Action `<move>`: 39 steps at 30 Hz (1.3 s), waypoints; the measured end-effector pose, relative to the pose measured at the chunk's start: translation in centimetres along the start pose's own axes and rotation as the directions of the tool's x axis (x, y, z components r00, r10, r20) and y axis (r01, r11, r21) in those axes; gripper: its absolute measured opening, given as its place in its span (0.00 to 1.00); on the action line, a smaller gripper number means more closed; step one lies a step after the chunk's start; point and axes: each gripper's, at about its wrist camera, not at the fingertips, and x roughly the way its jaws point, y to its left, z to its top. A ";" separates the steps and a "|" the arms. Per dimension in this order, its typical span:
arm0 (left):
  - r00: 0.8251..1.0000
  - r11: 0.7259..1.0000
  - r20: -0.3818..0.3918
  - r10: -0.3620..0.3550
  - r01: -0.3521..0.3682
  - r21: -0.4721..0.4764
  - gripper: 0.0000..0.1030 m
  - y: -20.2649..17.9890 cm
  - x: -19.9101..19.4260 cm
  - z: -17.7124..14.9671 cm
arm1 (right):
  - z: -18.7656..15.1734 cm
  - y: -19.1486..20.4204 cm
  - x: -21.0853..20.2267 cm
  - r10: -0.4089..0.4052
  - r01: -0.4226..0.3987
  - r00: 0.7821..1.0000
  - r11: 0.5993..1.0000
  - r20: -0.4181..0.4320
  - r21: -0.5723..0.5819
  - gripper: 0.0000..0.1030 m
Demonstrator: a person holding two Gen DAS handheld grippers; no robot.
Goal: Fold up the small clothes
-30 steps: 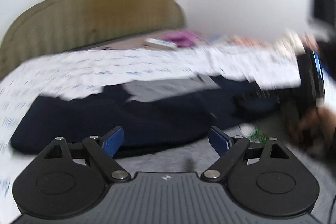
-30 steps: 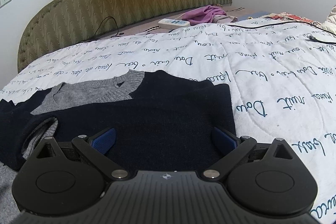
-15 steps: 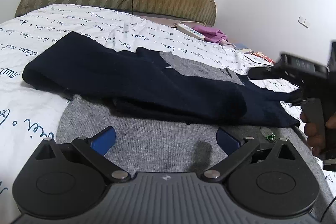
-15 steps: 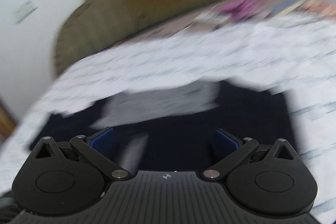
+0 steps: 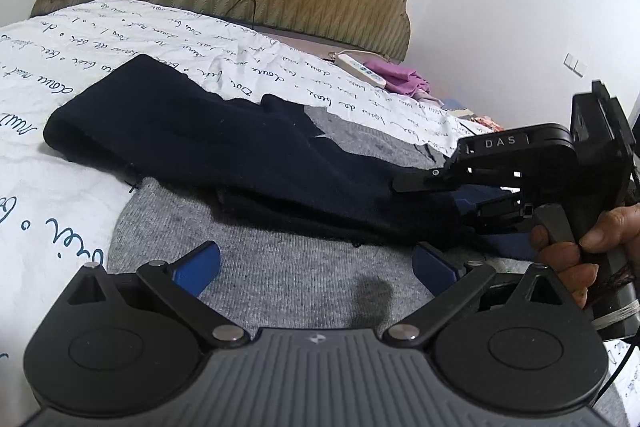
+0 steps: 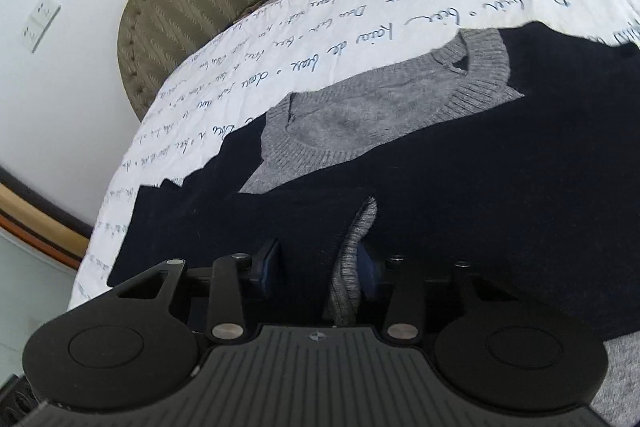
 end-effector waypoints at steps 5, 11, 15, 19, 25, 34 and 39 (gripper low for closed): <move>1.000 1.000 0.003 -0.005 0.005 -0.009 1.00 0.1 0.1 0.1 | 0.6 0.2 -1.8 0.046 -0.046 0.997 0.999 0.063 -0.003 0.16; 1.000 1.000 0.003 -0.005 0.005 -0.010 1.00 0.1 0.1 0.1 | 4.3 0.1 -8.7 0.115 -0.105 0.977 0.992 0.177 -0.062 0.16; 1.000 1.000 0.004 -0.006 0.006 -0.013 1.00 0.2 0.1 0.1 | 5.5 -4.2 -11.6 -0.004 0.008 0.981 1.000 0.195 -0.022 0.16; 1.000 1.000 0.003 -0.004 0.004 -0.011 1.00 0.1 0.1 0.1 | 4.7 -9.3 -11.0 -0.153 0.143 0.975 0.987 0.161 0.070 0.16; 1.000 1.000 0.001 0.003 -0.003 -0.004 1.00 0.1 0.3 0.1 | 3.3 -11.4 -9.4 -0.180 0.168 0.974 0.981 0.139 0.096 0.16; 1.000 0.999 -0.001 0.027 -0.027 0.020 1.00 -0.5 0.1 0.1 | 2.9 -12.2 -10.7 -0.200 0.176 0.962 0.975 0.183 0.139 0.42; 0.994 0.996 0.076 0.074 -0.078 0.048 1.00 -2.5 -1.3 2.2 | 3.1 -10.5 -14.3 -0.202 0.187 0.921 0.979 0.333 0.077 0.40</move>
